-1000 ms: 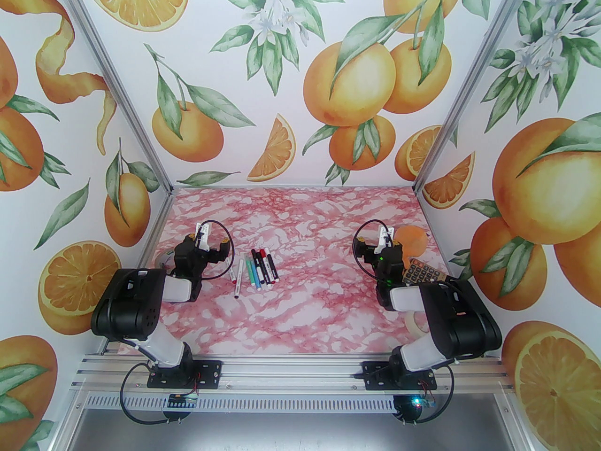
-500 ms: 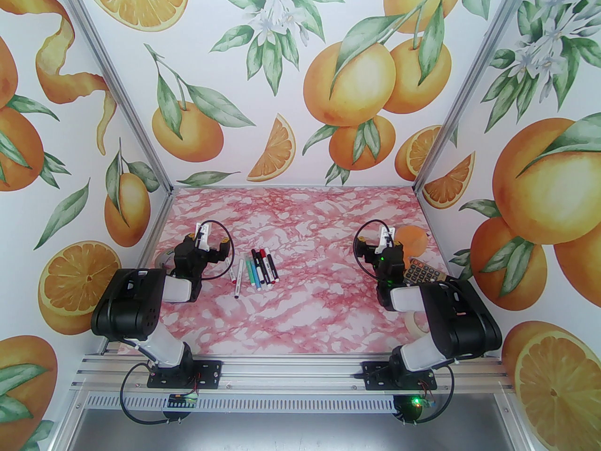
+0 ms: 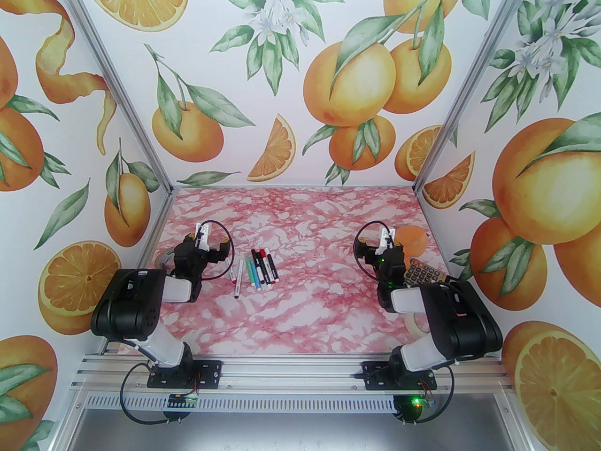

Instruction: Open the pen caps

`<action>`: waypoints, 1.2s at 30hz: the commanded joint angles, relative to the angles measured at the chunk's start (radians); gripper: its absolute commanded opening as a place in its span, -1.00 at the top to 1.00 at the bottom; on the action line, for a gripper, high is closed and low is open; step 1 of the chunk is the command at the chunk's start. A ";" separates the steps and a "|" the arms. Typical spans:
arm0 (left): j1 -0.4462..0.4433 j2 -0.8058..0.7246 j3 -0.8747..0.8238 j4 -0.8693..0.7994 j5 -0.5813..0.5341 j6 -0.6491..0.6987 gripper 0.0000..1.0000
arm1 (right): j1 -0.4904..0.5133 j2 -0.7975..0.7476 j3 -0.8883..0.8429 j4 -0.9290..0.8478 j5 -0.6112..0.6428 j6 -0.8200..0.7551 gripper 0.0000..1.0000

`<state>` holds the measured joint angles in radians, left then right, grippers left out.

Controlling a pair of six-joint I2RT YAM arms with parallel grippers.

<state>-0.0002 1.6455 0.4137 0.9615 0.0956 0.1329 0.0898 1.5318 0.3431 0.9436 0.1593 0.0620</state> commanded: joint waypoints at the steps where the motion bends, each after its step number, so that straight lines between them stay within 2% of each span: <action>1: 0.002 -0.035 -0.023 0.035 0.000 -0.008 -1.00 | -0.005 -0.047 0.029 -0.062 -0.020 0.000 -1.00; 7: -0.011 -0.124 0.022 -0.138 -0.022 -0.003 -1.00 | -0.003 -0.138 0.056 -0.190 -0.014 -0.001 -0.99; 12: -0.058 -0.237 0.051 -0.291 -0.106 0.001 -1.00 | 0.013 -0.251 0.071 -0.316 0.002 0.009 -1.00; 14: -0.083 -0.306 0.086 -0.405 -0.146 -0.007 -1.00 | 0.025 -0.313 0.095 -0.416 0.020 0.038 -0.99; 17: -0.125 -0.401 0.172 -0.626 -0.173 -0.045 -1.00 | 0.038 -0.385 0.134 -0.565 0.005 0.090 -1.00; 22: -0.223 -0.512 0.287 -0.930 -0.188 -0.144 -0.99 | 0.070 -0.498 0.165 -0.732 -0.106 0.210 -0.99; 26: -0.300 -0.593 0.341 -1.086 -0.221 -0.239 -1.00 | 0.105 -0.559 0.226 -0.918 -0.131 0.267 -1.00; 31: -0.362 -0.637 0.426 -1.325 -0.215 -0.338 -1.00 | 0.146 -0.624 0.299 -1.130 -0.098 0.316 -1.00; 36: -0.375 -0.647 0.443 -1.393 -0.205 -0.365 -0.99 | 0.149 -0.636 0.306 -1.158 -0.099 0.322 -1.00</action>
<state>-0.3599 1.0195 0.8108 -0.2676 -0.1051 -0.1696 0.2287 0.9100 0.6201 -0.1001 0.0669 0.3492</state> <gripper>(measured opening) 0.996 0.999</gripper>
